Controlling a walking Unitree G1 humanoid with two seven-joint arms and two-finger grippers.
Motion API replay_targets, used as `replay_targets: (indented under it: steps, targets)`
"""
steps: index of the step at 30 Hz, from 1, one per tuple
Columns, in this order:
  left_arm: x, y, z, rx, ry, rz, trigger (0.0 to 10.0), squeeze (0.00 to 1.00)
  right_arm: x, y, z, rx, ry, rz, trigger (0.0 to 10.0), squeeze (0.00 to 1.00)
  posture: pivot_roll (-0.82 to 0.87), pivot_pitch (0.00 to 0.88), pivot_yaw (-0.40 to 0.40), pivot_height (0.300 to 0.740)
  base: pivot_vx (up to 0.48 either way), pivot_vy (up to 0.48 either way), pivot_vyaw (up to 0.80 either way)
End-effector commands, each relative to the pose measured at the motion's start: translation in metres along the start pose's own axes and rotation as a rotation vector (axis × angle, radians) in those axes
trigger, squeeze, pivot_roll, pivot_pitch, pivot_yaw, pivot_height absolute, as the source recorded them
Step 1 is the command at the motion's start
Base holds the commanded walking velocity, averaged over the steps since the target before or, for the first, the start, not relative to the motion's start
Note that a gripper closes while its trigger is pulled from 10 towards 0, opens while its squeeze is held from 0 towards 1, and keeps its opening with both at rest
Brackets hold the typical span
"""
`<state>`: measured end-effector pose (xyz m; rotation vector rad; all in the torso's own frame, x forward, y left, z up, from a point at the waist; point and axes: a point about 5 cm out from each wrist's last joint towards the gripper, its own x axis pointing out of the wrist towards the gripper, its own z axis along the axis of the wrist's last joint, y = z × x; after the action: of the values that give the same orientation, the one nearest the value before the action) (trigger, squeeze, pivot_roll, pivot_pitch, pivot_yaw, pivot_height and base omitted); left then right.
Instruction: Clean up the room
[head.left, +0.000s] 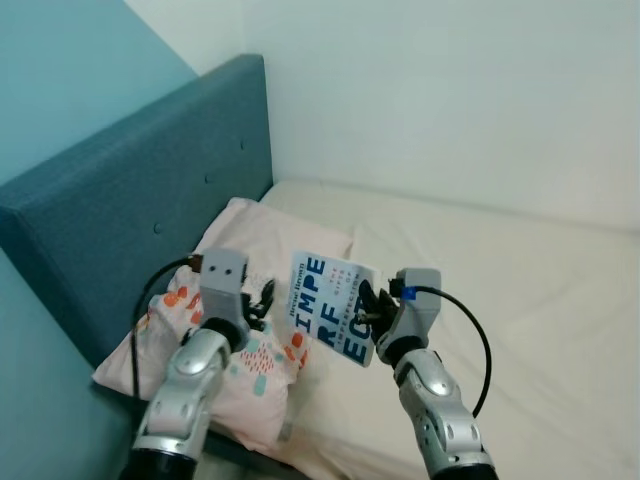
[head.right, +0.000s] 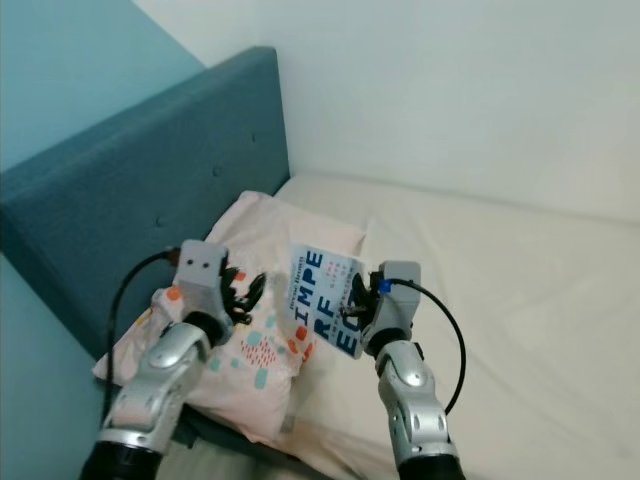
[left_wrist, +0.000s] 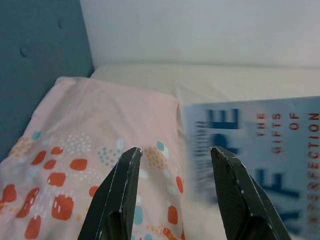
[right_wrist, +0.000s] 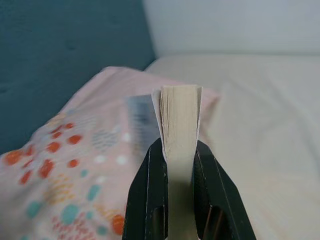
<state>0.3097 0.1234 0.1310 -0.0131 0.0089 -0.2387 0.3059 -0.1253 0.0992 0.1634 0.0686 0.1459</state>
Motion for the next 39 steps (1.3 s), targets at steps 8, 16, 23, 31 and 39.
replay_targets:
  steps: [8,16,23,31,39]
  targets:
    - [-0.001,0.007,-0.005,0.017,0.02,0.026,10.0,0.0,0.0,-0.002,0.007,0.005,-0.032,-0.01,10.0,0.0,-0.01,0.0,-0.043,0.74,0.0,0.0,0.0]
    - [-0.002,0.006,-0.009,0.029,0.047,0.023,10.0,0.0,0.0,-0.001,0.007,0.008,-0.031,-0.008,10.0,0.0,-0.01,0.0,-0.042,0.74,0.0,-0.42,0.0]
    - [-0.001,0.009,-0.014,0.013,0.086,0.055,10.0,0.0,-0.002,-0.002,0.005,0.008,-0.025,-0.013,10.0,0.0,-0.02,0.0,-0.039,0.74,0.0,-0.328,0.0]
    - [0.0,0.007,-0.016,0.019,0.091,0.05,10.0,0.0,-0.003,-0.005,0.005,0.003,-0.024,-0.018,10.0,0.0,-0.03,0.0,-0.034,0.74,0.0,0.0,0.0]
    - [0.002,0.006,-0.017,0.015,0.088,0.032,10.0,0.0,-0.003,-0.005,0.006,-0.002,-0.025,-0.018,10.0,0.0,-0.04,0.0,-0.035,0.74,0.0,0.114,0.0]
